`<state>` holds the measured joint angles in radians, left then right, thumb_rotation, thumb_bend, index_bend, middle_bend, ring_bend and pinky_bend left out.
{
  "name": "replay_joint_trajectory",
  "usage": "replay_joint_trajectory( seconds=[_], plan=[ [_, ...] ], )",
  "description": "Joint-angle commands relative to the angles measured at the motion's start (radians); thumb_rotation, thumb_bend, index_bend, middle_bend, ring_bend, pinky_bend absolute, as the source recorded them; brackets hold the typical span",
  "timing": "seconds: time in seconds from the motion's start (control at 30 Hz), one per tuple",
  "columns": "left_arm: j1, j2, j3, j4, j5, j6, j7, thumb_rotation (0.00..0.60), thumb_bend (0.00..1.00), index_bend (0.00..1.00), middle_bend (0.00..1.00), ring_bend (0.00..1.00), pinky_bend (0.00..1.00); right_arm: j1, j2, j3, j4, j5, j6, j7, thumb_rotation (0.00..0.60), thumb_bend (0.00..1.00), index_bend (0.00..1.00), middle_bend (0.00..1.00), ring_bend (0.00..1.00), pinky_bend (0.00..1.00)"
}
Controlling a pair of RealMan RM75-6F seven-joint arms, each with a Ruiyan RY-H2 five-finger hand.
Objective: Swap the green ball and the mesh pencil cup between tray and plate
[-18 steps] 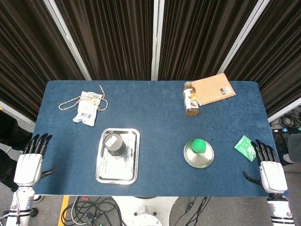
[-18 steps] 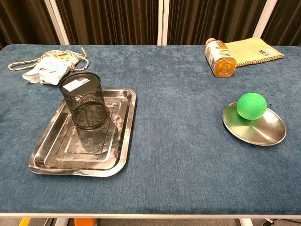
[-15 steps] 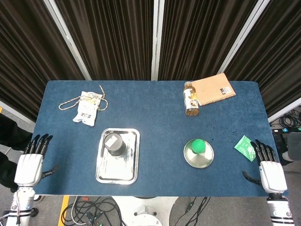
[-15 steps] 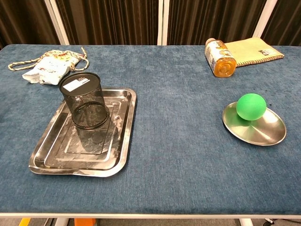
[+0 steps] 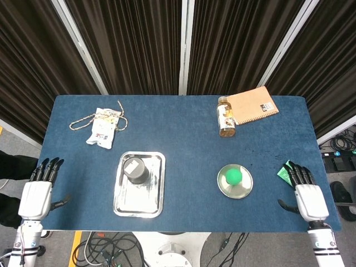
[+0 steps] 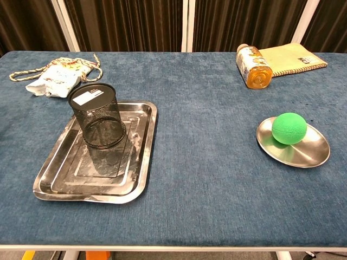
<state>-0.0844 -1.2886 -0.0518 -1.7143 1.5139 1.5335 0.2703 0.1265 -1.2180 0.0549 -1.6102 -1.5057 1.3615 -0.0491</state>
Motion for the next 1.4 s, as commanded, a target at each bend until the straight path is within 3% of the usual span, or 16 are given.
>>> replay_joint_trajectory(
  seconds=[0.03, 0.4, 0.8, 1.1, 1.4],
  plan=[
    [0.001, -0.002, 0.001, 0.003, 0.002, 0.002, 0.002, 0.6, 0.1, 0.11, 0.09, 0.02, 0.17, 0.046, 0.009, 0.011, -0.032, -0.003, -0.054, -0.043, 0.6, 0.1, 0.0, 0.03, 0.0, 0.03],
    [-0.001, -0.002, -0.001, 0.01, 0.0, 0.0, -0.007, 0.6, 0.1, 0.11, 0.09, 0.02, 0.17, 0.175, -0.055, 0.042, -0.033, 0.072, -0.228, -0.173, 0.6, 0.11, 0.0, 0.07, 0.0, 0.13],
    [0.009, -0.009, 0.005, 0.039, -0.008, 0.005, -0.037, 0.6, 0.1, 0.11, 0.09, 0.02, 0.17, 0.262, -0.153, 0.073, 0.03, 0.181, -0.31, -0.261, 0.6, 0.15, 0.01, 0.12, 0.05, 0.2],
    [0.007, -0.02, 0.006, 0.06, -0.012, -0.003, -0.051, 0.6, 0.1, 0.11, 0.09, 0.02, 0.17, 0.302, -0.199, 0.068, 0.063, 0.212, -0.339, -0.291, 0.6, 0.18, 0.1, 0.17, 0.08, 0.23],
    [0.007, -0.024, 0.006, 0.069, -0.013, -0.004, -0.058, 0.6, 0.1, 0.11, 0.09, 0.02, 0.17, 0.322, -0.23, 0.051, 0.074, 0.218, -0.337, -0.312, 0.6, 0.19, 0.22, 0.25, 0.17, 0.32]
  ],
)
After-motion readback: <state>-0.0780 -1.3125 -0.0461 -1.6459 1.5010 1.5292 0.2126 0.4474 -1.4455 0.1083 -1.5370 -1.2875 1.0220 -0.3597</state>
